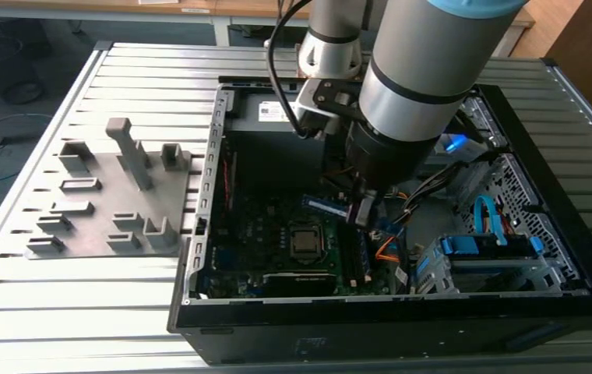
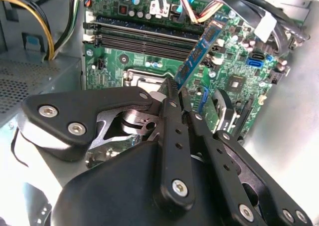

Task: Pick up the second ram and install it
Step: 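Insert the second ram into the second slot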

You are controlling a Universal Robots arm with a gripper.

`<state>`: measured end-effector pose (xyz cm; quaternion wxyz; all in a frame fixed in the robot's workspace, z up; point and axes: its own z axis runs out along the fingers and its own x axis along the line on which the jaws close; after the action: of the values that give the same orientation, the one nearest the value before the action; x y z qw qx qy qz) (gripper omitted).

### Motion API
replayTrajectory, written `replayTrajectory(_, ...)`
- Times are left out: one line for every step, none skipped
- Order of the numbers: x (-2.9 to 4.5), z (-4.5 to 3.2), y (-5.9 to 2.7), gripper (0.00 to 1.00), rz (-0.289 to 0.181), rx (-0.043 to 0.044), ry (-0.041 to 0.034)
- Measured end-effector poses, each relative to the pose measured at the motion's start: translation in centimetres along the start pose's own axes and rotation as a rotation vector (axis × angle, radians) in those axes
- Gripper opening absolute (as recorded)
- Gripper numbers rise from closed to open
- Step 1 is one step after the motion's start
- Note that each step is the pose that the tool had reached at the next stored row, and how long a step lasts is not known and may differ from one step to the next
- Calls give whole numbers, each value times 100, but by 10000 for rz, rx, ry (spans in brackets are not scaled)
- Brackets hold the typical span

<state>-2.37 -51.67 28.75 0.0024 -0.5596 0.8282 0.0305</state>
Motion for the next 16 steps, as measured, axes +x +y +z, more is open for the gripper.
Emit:
replayTrajectory(0, 0, 0, 14, 99, 4, -5)
replayTrajectory(0, 0, 0, 14, 195, 8, -10)
replayTrajectory(0, 0, 0, 14, 287, 11, -14)
replayTrajectory(0, 1, 0, 14, 376, 14, -18)
replayTrajectory(0, 1, 0, 14, 457, 18, -22)
replayTrajectory(0, 1, 0, 14, 546, 21, -26)
replayTrajectory(0, 1, 0, 14, 623, 24, -30)
replayTrajectory(0, 1, 0, 14, 694, 27, -33)
replayTrajectory(0, 1, 0, 14, 753, 29, -36)
replayTrajectory(0, 1, 0, 14, 802, 31, -38)
replayTrajectory(0, 1, 0, 14, 851, 33, -41)
replayTrajectory(0, 1, 0, 14, 896, 34, -44)
replayTrajectory(1, 1, 0, 14, 949, 36, -46)
replayTrajectory(1, 1, -1, 14, 998, 38, -48)
replayTrajectory(2, 1, -1, 14, 1044, 40, -50)
replayTrajectory(3, 2, -1, 14, 1090, 41, -53)
